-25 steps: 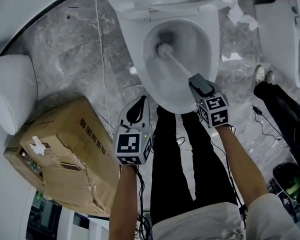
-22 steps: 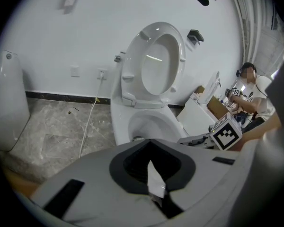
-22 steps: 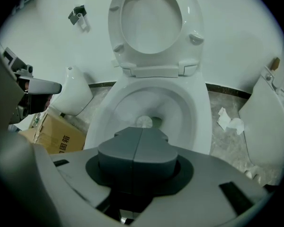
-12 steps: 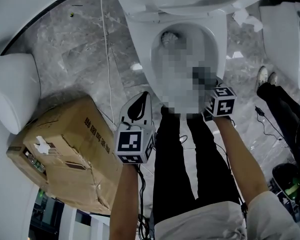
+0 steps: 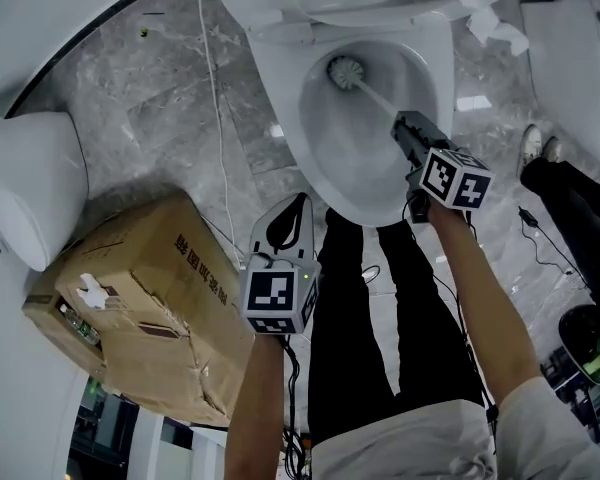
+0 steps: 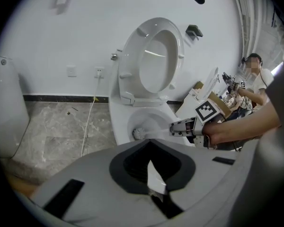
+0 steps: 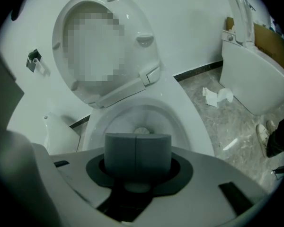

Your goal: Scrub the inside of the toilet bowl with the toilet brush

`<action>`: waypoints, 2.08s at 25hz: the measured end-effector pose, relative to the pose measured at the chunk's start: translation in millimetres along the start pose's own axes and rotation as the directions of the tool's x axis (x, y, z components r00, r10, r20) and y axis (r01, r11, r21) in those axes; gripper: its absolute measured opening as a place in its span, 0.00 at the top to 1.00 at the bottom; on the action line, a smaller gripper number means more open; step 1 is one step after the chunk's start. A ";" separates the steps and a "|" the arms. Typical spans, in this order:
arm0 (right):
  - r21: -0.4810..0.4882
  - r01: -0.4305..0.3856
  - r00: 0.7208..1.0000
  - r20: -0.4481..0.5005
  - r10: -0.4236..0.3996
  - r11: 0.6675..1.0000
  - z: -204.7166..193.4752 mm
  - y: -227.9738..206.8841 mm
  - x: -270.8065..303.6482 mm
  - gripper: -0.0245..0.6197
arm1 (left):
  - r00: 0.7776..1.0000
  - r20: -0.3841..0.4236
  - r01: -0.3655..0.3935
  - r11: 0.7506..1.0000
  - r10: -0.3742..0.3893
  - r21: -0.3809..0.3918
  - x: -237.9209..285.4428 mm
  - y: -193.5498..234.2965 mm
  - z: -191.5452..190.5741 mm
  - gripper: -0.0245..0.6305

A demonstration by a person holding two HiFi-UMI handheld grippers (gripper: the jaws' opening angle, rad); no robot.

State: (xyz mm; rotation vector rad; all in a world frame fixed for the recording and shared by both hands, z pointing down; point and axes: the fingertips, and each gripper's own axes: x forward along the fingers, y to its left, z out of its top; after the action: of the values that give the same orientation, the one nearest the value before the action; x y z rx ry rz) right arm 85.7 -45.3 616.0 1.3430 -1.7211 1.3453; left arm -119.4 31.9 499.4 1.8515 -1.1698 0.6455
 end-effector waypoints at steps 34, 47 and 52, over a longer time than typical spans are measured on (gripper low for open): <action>0.024 0.132 0.990 -0.046 -0.130 0.991 -19.7 -52.9 -45.2 0.68 | 1.000 0.005 0.001 1.000 -0.001 -0.002 -7.8 -46.9 -12.4 0.93; -0.090 0.073 0.970 -0.227 -0.091 0.993 -66.0 -43.4 -33.6 0.68 | 0.998 0.065 -0.009 1.000 0.009 -0.004 -21.3 -70.2 -9.4 0.93; -0.270 0.032 0.955 -0.277 -0.109 0.962 -81.5 -39.8 -60.5 0.69 | 0.992 0.107 -0.060 0.998 0.061 -0.013 -43.5 -80.8 -7.4 0.93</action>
State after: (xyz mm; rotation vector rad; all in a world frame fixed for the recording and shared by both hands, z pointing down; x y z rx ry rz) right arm 131.7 52.9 604.7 0.9951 -1.5709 1.1596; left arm -65.4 76.5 439.6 1.8682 -1.3009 0.5790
